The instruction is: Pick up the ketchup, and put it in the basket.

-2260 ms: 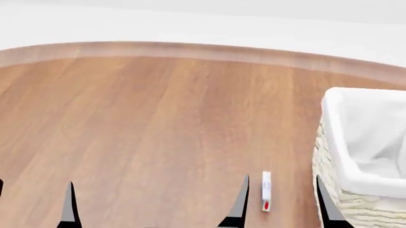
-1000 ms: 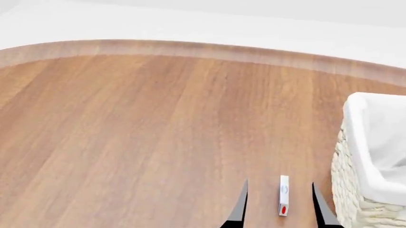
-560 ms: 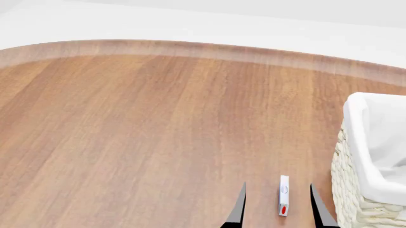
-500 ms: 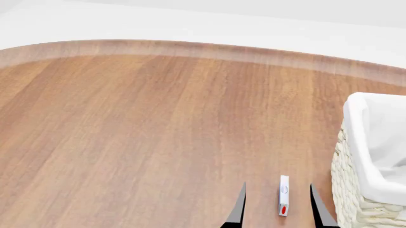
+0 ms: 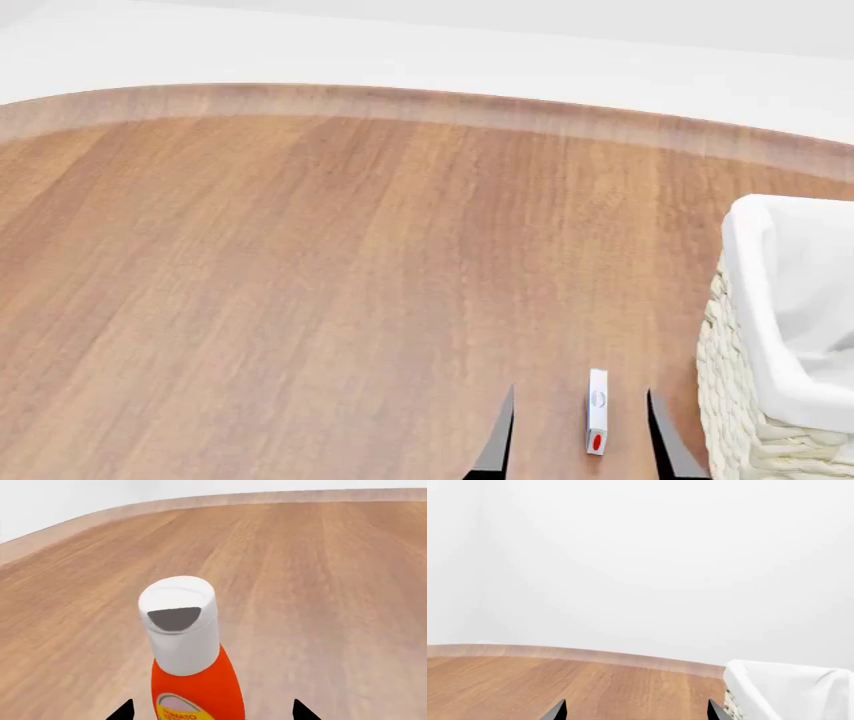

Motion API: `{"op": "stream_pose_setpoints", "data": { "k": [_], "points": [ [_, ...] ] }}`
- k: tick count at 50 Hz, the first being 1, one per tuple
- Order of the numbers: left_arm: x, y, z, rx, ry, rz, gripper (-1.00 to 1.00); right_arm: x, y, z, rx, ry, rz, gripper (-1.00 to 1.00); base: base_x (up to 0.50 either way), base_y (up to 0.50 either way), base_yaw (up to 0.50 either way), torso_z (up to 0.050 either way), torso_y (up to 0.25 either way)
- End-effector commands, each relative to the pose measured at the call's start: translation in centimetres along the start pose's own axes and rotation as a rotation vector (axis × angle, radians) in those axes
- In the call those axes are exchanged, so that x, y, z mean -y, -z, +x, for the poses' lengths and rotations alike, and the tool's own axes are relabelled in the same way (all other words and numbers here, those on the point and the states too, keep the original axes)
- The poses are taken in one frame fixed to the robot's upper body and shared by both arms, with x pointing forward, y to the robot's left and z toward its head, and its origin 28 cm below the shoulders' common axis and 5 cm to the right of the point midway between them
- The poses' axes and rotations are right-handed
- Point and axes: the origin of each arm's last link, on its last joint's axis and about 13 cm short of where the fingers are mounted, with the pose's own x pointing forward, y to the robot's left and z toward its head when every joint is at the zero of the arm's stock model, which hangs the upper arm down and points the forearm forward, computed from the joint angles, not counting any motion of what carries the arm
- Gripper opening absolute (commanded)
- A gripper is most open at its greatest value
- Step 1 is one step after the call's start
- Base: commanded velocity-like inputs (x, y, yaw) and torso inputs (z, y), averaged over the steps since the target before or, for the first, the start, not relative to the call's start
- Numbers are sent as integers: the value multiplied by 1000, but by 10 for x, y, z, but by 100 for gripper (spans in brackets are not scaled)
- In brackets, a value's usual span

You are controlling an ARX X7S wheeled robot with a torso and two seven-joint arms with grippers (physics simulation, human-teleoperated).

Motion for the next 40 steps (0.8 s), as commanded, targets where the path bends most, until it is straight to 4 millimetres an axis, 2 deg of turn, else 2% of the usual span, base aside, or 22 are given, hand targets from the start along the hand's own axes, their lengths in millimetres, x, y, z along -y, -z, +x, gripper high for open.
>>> {"op": "stream_pose_setpoints", "data": {
  "k": [1, 20, 40],
  "points": [
    [-4, 18, 11, 63, 42, 11, 100, 1, 1, 1, 16, 1, -5, 100, 0, 0, 0, 0, 0],
    [-9, 39, 30, 63, -74, 14, 100, 1, 1, 1, 12, -1, 3, 100, 0, 0, 0, 0, 0],
    [-5, 56, 54, 75, -16, -9, 100, 0, 2, 1, 9, -6, 9, 100, 0, 0, 0, 0, 0]
  ]
}}
